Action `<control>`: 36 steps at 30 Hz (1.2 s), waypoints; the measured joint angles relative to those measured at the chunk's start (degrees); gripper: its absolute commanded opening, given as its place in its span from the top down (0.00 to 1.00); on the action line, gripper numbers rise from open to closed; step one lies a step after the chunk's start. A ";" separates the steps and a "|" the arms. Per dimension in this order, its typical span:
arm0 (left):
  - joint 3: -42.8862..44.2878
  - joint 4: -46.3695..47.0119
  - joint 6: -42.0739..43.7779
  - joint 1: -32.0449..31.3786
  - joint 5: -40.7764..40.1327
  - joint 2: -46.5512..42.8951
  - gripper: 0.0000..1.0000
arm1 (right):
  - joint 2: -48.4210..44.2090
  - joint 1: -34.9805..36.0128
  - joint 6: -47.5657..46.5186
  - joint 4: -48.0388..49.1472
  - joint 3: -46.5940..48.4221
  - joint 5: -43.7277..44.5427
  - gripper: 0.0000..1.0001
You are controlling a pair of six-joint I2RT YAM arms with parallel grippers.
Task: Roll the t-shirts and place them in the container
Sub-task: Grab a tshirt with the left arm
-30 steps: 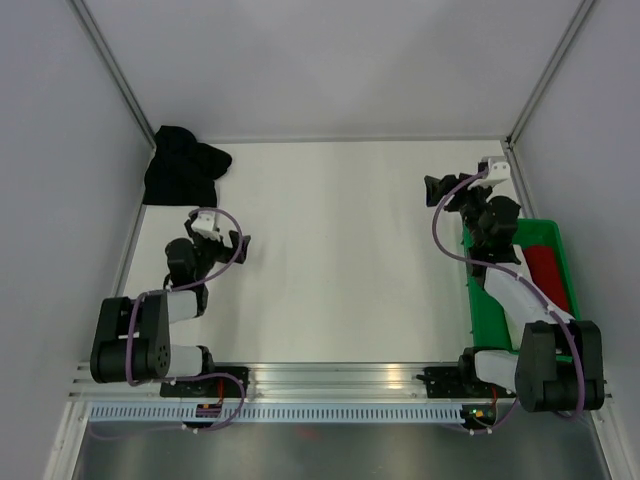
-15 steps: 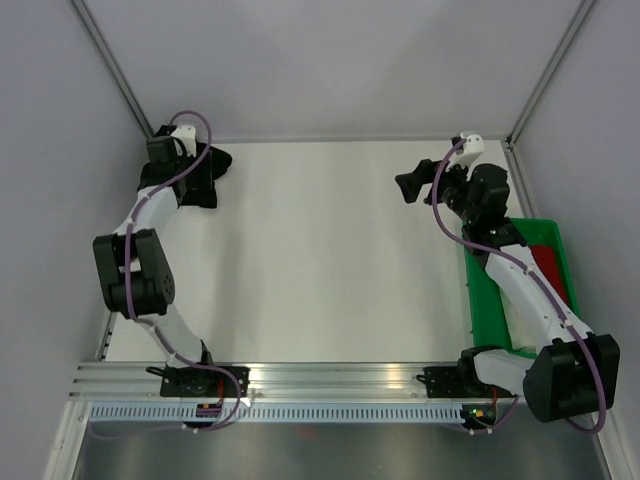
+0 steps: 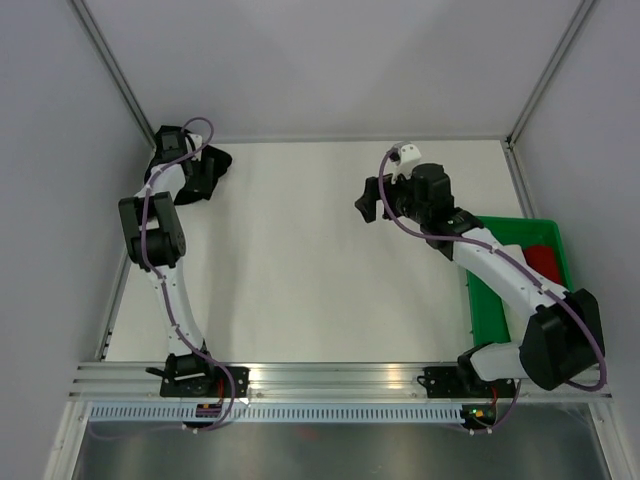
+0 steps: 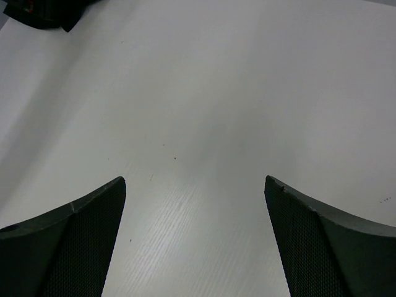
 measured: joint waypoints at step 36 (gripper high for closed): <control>-37.86 -2.54 2.16 -8.85 25.68 -41.70 0.98 | 4.02 11.04 -2.23 -2.08 2.62 5.55 0.02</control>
